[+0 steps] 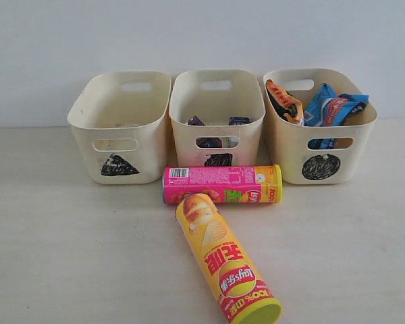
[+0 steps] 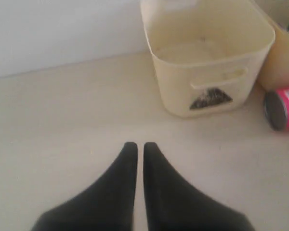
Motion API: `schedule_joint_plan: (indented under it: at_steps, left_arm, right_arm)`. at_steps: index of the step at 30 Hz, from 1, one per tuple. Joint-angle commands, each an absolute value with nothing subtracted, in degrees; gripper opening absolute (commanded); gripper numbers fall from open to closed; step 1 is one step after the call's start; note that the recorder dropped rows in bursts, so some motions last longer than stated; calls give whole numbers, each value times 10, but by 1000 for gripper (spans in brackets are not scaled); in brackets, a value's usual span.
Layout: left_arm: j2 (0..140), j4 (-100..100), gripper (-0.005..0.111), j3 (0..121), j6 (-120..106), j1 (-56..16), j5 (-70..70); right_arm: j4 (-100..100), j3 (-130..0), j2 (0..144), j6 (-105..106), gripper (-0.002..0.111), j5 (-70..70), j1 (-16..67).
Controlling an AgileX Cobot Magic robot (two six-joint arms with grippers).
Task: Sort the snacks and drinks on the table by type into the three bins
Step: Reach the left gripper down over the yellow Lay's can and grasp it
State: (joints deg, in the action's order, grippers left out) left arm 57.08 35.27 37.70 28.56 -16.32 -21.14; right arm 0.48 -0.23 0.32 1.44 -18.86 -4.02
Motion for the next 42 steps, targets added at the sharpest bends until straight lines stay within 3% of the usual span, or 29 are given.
schedule_joint_plan:
  at_steps: [1,10,15,21,24,30,32,42]
  left_arm:
    - [640,232,4,439,135,-248,-334]
    - [768,65,4,562,18,-348,-516]
    - [863,53,4,633,83,-401,-523]
    - [960,24,5,717,150,-406,-502]
    - [996,-20,17,755,166,-406,-503]
    - [1057,-82,84,814,130,-406,-494]
    - [1075,-96,97,824,130,-406,-491]
    - [1181,-120,93,883,183,-406,-496]
  right_arm:
    - [0,0,0,14,0,-187,-40]
    - [0,0,0,14,0,-187,-40]
    - [0,0,0,14,0,-187,-40]
    - [0,0,0,14,0,-187,-40]
    - [0,0,0,14,0,-187,-40]
    - [0,0,0,14,0,-187,-40]
    - [0,0,0,14,0,-187,-40]
    - [0,0,0,14,0,-187,-40]
